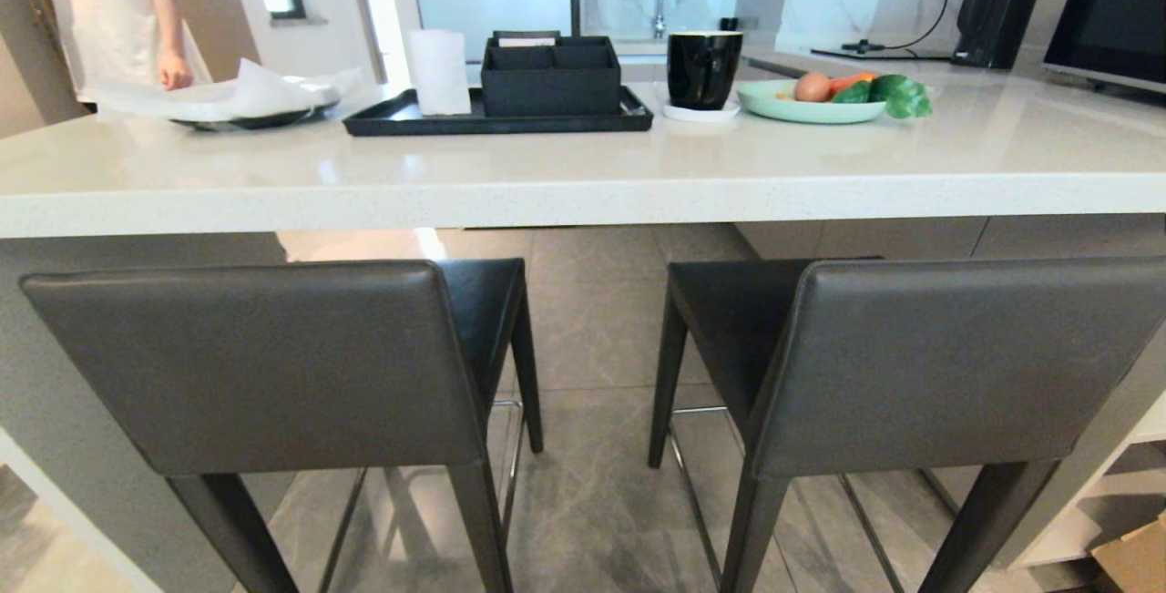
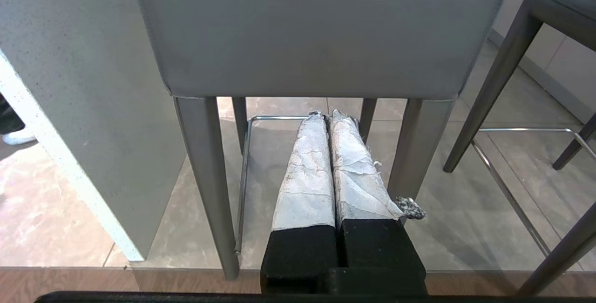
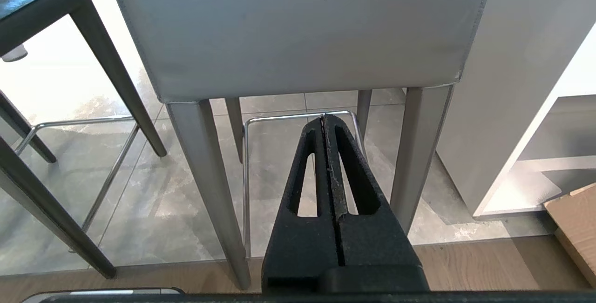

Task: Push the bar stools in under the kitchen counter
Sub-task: Pull the gray chair out from under the dining table

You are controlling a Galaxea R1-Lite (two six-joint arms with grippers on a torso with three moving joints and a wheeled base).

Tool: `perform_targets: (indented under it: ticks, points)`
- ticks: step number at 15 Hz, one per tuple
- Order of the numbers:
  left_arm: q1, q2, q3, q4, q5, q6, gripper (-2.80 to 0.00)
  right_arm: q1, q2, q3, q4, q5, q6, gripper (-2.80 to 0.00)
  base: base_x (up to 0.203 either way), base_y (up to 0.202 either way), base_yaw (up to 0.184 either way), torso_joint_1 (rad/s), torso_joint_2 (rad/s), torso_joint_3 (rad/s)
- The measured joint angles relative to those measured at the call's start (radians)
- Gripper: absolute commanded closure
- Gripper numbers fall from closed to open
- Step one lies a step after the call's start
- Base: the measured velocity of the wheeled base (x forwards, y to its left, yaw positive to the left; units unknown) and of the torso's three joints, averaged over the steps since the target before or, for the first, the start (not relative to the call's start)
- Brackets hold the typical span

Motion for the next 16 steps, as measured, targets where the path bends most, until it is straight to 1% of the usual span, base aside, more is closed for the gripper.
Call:
perform_targets:
  ticks: [15, 16]
  points:
    - [0.0, 0.0, 0.0, 0.0, 0.0, 0.0, 0.0, 0.0, 0.0, 0.0, 0.0, 0.0, 0.0, 0.0, 0.0, 0.0, 0.0, 0.0, 0.0, 0.0]
    - [0.0, 0.0, 0.0, 0.001, 0.0, 0.0, 0.0, 0.0, 0.0, 0.0, 0.0, 0.0, 0.0, 0.0, -0.006, -0.103, -0.004, 0.006, 0.0, 0.003]
